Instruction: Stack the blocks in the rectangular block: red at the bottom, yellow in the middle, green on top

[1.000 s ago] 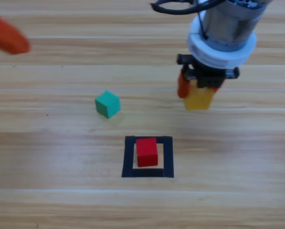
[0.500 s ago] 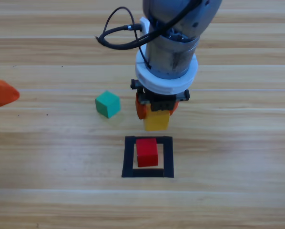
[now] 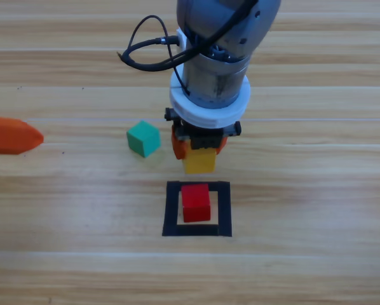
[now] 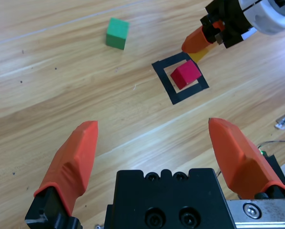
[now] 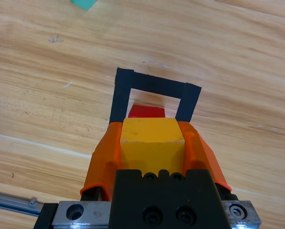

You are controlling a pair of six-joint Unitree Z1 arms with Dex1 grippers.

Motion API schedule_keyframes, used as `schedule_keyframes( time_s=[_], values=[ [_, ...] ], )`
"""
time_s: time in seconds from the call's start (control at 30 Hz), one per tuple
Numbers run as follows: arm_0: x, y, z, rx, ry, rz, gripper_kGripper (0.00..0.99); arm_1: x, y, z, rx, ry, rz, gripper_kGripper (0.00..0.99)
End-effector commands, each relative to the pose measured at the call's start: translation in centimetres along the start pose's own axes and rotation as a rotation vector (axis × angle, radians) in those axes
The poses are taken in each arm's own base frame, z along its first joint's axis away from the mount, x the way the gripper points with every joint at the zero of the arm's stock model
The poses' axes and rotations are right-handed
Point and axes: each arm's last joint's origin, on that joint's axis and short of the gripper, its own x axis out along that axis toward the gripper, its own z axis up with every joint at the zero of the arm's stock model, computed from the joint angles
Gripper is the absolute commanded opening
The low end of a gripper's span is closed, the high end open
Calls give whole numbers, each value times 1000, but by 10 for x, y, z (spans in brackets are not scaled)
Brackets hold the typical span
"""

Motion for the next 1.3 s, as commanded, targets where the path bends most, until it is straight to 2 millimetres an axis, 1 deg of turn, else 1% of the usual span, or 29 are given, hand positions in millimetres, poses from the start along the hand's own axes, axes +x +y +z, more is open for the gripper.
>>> schedule_keyframes(
  time_s=[0.03,0.13,0.33,0.47,0.83,1.07,1.3],
  values=[
    [11,3,-6,-1,42,19,990,48,13,-13,-20,67,-81,0],
    [13,2,-6,3,50,16,990,52,13,-13,-16,72,-87,0],
    [16,1,-8,3,58,10,990,52,18,-18,-20,75,-87,0],
    [18,2,-10,3,62,7,990,56,19,-19,-19,78,-92,0],
    [20,2,-12,1,65,-4,990,55,20,-23,-17,85,-103,0],
    [21,2,-12,-1,68,-2,990,53,25,-30,-29,84,-110,0],
    [22,1,-12,-2,70,-3,990,55,25,-30,-25,85,-115,0]
  ],
)
